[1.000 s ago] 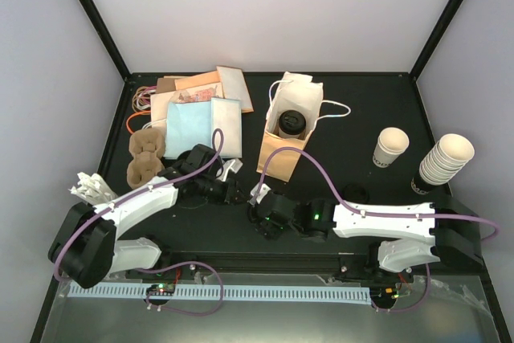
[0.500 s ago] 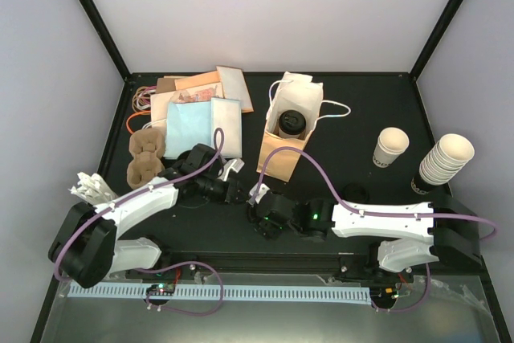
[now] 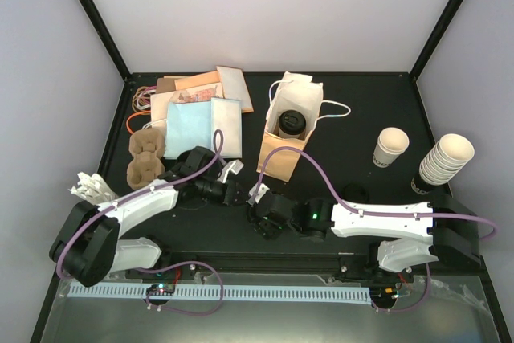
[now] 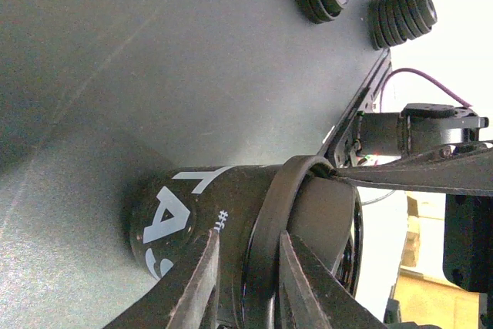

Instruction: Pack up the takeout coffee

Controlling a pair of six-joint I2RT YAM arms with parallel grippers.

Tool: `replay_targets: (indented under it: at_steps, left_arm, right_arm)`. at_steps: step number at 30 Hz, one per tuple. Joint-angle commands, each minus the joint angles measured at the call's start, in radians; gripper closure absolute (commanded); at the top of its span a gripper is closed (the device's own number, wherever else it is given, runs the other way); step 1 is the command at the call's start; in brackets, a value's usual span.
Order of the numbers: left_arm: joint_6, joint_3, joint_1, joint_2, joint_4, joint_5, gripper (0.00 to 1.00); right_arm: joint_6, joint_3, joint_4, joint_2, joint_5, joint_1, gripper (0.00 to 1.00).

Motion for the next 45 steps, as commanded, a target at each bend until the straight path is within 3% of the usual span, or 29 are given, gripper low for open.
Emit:
replay_targets:
  at_steps: [1, 6, 16, 31, 36, 41, 45]
  left_arm:
    - [-0.017, -0.064, -0.009, 0.029, 0.028, 0.022, 0.77]
    - [-0.072, -0.132, -0.015, 0.088, 0.14, 0.018, 0.77]
    - [-0.105, -0.199, -0.022, 0.11, 0.156, -0.03, 0.79]
    - [-0.173, -0.331, -0.027, 0.158, 0.363, -0.039, 0.78]
    - [-0.22, -0.372, -0.053, 0.132, 0.446, -0.079, 0.73]
    - [-0.289, -0.424, -0.103, 0.088, 0.528, -0.165, 0.58]
    - [-0.353, -0.472, -0.147, 0.057, 0.604, -0.23, 0.52]
  right_arm:
    - [-0.007, -0.043, -0.12, 0.061, -0.067, 0.009, 0.28]
    - [-0.006, -0.041, -0.118, 0.073, -0.095, 0.01, 0.28]
    - [0.011, -0.043, -0.132, 0.085, -0.14, 0.009, 0.29]
    - [0.025, -0.03, -0.154, 0.13, -0.182, 0.01, 0.29]
    - [0.037, -0.018, -0.181, 0.149, -0.183, 0.01, 0.29]
    - [0.064, -0.002, -0.207, 0.164, -0.163, 0.009, 0.29]
    - [0.102, 0.016, -0.215, 0.183, -0.17, 0.009, 0.29]
